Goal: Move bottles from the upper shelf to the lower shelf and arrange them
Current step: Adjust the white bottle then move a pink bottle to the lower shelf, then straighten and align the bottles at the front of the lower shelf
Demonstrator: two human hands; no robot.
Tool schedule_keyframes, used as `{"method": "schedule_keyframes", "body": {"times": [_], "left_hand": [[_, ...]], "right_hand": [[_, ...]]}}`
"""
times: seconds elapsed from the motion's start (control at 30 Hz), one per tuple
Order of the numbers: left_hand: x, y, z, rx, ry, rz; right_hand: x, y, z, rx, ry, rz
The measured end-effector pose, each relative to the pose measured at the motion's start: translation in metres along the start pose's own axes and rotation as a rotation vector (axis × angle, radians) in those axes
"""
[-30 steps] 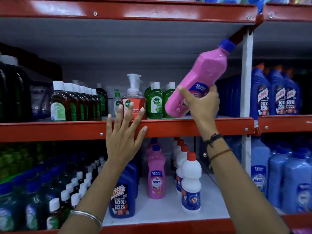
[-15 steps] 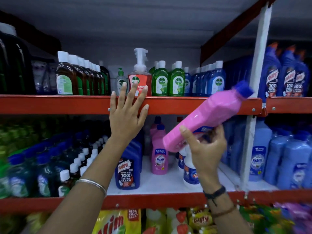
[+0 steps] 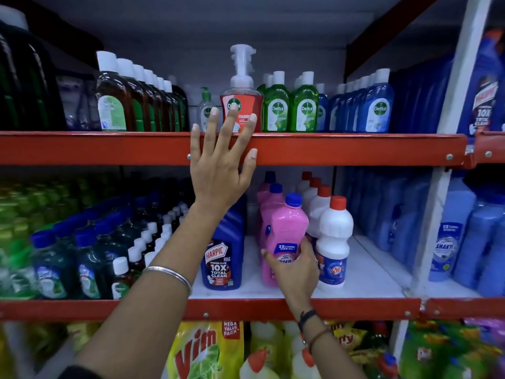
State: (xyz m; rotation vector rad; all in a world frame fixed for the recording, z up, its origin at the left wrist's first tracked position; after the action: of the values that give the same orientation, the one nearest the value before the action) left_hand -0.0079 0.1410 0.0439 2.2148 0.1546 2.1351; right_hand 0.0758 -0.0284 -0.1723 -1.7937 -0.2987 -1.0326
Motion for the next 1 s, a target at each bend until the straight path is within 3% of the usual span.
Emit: {"method": "schedule_keyframes", "body": {"times": [0.33,0.5,0.67,0.77,0.87,1.0], "left_hand": [[-0.001,0.000,0.000,-0.002,0.012,0.003],[-0.002,0.000,0.001,-0.004,-0.018,0.003],[-0.013,-0.001,-0.002,-0.051,-0.102,-0.042],[-0.037,0.006,-0.009,-0.211,-0.148,-0.106],[-0.074,0.026,-0.020,-0.522,-0.157,-0.160],[-0.127,0.064,-0.002,-0.871,-0.363,-0.278]], "right_hand": [[0.001,-0.005,0.020,-0.206,-0.117,-0.105],[-0.004,-0.005,0.023,-0.280,-0.193,-0.069],[-0.012,-0.011,0.009,-0.146,-0.152,-0.104],[-0.015,-0.015,-0.020,0.124,-0.011,-0.186],[-0.004,-0.001,-0.066,0.334,0.164,-0.194],[0.023,0.056,-0.089,0.439,0.145,0.046]]}}
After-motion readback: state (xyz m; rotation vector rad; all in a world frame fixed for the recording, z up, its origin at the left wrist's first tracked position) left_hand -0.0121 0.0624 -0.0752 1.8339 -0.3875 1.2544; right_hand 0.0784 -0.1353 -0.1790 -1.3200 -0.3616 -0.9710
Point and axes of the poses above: each hand's wrist, its own x-axis towards the middle knuckle, its own z-axis out of the palm, y = z × x, the point moved 10 cm from there along x, towards the middle knuckle, and after that the axes turned 15 degrees about -z, right-handed, at the moved point
